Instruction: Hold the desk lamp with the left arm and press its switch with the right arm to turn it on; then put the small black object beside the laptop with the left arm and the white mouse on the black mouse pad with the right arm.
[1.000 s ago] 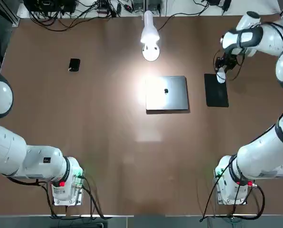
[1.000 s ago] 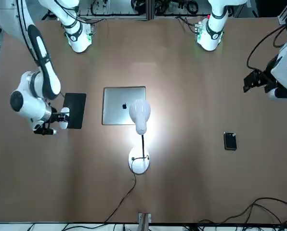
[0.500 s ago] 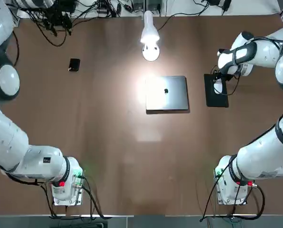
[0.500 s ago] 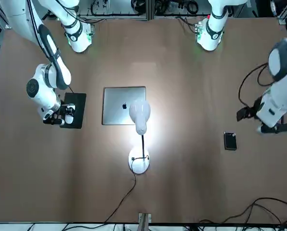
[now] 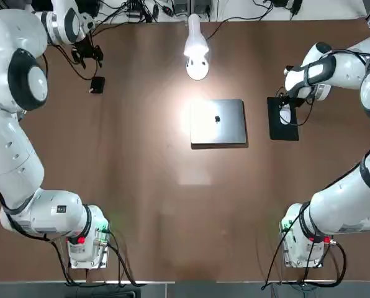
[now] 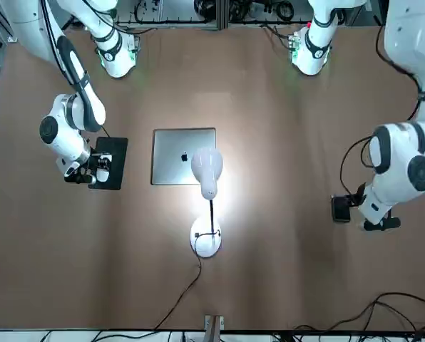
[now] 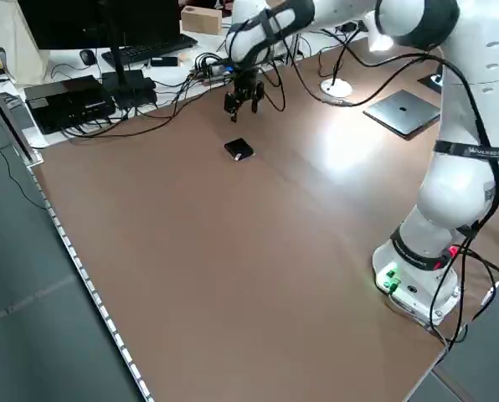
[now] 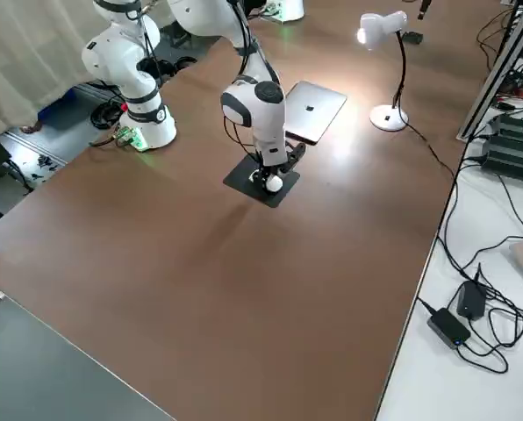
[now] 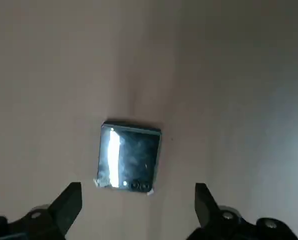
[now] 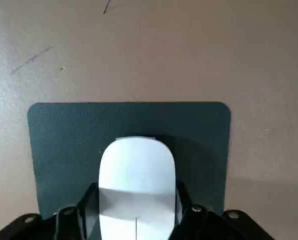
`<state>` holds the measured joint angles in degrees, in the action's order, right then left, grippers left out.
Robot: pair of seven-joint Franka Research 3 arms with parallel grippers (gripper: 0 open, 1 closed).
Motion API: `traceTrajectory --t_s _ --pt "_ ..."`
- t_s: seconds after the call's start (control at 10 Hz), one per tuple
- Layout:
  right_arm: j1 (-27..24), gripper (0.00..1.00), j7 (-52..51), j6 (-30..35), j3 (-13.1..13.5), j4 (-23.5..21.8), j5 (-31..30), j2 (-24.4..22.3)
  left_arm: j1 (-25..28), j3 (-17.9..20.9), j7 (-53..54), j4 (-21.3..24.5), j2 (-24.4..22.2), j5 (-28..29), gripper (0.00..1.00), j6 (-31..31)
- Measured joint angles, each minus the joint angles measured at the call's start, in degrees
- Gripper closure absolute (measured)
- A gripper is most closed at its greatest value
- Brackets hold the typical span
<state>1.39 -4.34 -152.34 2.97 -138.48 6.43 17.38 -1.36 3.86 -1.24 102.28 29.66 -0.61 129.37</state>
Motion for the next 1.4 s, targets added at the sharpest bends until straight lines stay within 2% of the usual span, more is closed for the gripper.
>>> traceTrajectory --t_s 0.2,0.5,0.6,0.7,0.9,1.0,1.2,1.4 --pt "0.05 0.01 -0.04 0.0 -0.04 -0.03 0.0 -0.02 0.12 0.74 2.25 0.05 2.74 0.0 0.0 1.62" --pt "0.29 0.0 -0.04 1.11 -0.15 1.26 0.0 -1.98 0.15 1.12 4.43 0.18 5.67 0.0 0.0 3.77" --pt "0.35 0.0 -0.03 6.81 -0.16 4.27 0.0 -4.19 0.16 1.47 5.53 0.23 6.5 0.0 0.0 4.21" --pt "0.35 0.0 -0.02 17.03 -0.12 9.99 0.0 -6.66 0.19 1.83 6.38 0.34 7.03 0.0 0.0 4.36" --pt "0.33 0.0 0.06 39.66 0.37 26.21 0.01 -9.73 0.2 2.0 6.67 0.43 7.45 0.0 0.0 4.39" --pt "0.26 0.0 0.09 46.89 0.7 33.73 0.0 -10.25 0.26 2.0 6.67 0.5 7.45 -0.01 0.0 4.58" --pt "-0.05 0.0 0.09 51.81 1.0 43.34 -0.34 -10.24 0.31 1.94 6.67 0.75 7.45 -0.1 0.0 5.02" --pt "-0.15 0.0 0.09 54.18 1.37 49.41 -3.66 -9.9 0.35 1.95 6.67 1.03 7.47 -1.57 0.0 5.71"
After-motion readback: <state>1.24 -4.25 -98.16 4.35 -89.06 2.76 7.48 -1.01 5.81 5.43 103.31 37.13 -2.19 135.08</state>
